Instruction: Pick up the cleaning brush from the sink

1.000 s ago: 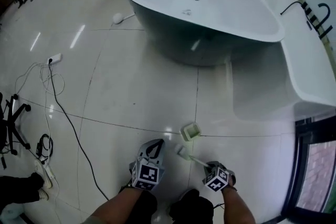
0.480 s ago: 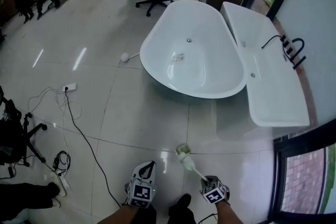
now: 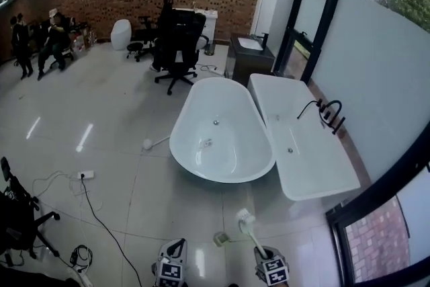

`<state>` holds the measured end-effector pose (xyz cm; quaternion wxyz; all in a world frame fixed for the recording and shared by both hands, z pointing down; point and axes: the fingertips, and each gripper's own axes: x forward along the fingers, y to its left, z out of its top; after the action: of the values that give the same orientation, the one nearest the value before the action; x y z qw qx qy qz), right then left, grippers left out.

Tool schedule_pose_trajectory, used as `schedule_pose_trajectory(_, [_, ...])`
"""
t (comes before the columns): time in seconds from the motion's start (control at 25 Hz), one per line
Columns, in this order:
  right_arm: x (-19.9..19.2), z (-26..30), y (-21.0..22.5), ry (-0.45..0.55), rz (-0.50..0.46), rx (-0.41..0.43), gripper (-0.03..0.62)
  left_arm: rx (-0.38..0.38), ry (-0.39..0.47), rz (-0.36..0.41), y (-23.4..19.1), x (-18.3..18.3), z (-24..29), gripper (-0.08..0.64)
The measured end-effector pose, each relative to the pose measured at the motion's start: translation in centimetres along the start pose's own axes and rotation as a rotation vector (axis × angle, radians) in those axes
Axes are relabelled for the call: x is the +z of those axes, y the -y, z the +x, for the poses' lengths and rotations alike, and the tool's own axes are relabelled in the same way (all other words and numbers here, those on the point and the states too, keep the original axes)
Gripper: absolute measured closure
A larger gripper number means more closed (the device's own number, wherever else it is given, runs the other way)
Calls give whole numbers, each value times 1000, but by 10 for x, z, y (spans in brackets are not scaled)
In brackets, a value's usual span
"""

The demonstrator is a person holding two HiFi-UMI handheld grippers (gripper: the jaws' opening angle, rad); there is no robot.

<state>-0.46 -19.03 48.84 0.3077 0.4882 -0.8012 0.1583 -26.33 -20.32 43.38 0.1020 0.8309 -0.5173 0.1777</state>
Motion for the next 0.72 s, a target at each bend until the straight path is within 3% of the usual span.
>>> schedule_pose_trajectory(0.24, [71,-93,-18,132,16,-102,609,0,56,115,-46,51,-72,566])
schedule_pose_trajectory(0.44, [105,-146,-32,261,25,-159,609,58,140,115,-94,101,-122,566])
schedule_pose_trajectory(0.56, [127,-183,-33,344,-16,-165,609,63,231,97,-80,147,-149,566])
schedule_pose_trajectory(0.72, [140,-236,-17,386,-175,-122,610,8,343,95,-9,201,-165,566])
